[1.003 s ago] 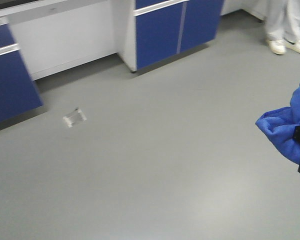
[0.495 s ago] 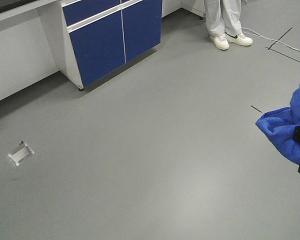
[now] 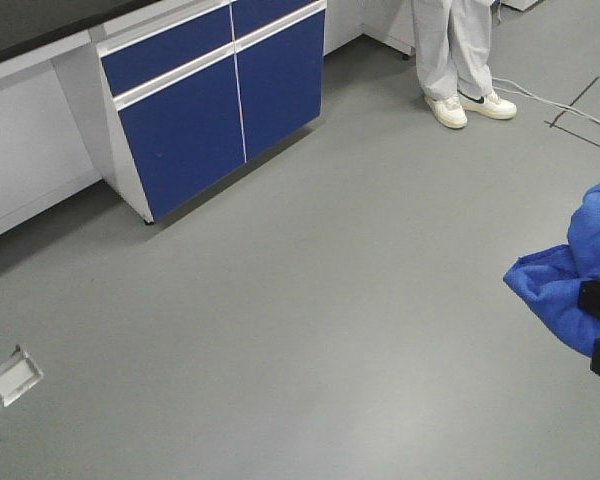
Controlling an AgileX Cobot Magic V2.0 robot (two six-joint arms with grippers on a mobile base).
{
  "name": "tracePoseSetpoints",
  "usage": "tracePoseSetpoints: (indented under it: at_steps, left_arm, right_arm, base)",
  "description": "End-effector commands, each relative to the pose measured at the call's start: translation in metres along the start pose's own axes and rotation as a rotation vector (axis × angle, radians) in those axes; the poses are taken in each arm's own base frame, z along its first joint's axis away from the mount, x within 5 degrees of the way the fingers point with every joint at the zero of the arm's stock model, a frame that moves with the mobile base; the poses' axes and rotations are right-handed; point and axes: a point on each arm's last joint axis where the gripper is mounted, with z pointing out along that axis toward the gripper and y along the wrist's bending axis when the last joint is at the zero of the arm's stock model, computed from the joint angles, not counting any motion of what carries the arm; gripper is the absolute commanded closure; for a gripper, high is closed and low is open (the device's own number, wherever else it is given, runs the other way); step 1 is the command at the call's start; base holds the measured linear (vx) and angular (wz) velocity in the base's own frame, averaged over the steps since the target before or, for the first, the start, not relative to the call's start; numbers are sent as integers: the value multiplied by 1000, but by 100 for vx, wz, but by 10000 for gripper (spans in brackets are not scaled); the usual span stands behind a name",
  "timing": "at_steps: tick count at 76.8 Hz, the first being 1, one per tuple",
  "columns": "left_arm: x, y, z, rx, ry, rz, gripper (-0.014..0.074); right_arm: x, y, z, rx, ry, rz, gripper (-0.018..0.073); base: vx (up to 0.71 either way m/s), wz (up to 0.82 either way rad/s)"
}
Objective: Wipe right workspace with blue cloth
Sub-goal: 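Hold the cloth while the base drives to the other black counter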
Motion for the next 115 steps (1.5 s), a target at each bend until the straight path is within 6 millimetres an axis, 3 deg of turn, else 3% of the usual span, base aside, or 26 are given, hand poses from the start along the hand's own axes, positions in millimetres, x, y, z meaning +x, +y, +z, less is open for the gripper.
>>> tracePoseSetpoints:
  at_steps: [1, 48, 115]
  left_arm:
    - [-16, -1, -3, 16, -108, -3, 603]
    - [-16, -1, -3, 16, -108, -3, 603]
    - [-16, -1, -3, 16, -108, -3, 603]
  right_arm:
    - [-13, 0, -5, 6, -80, 6, 564]
    - [-9, 1, -5, 0, -42, 5, 564]
    - [-9, 0, -5, 4, -44, 2, 564]
  base:
    - [43, 0]
    - [45, 13]
    - [37, 70]
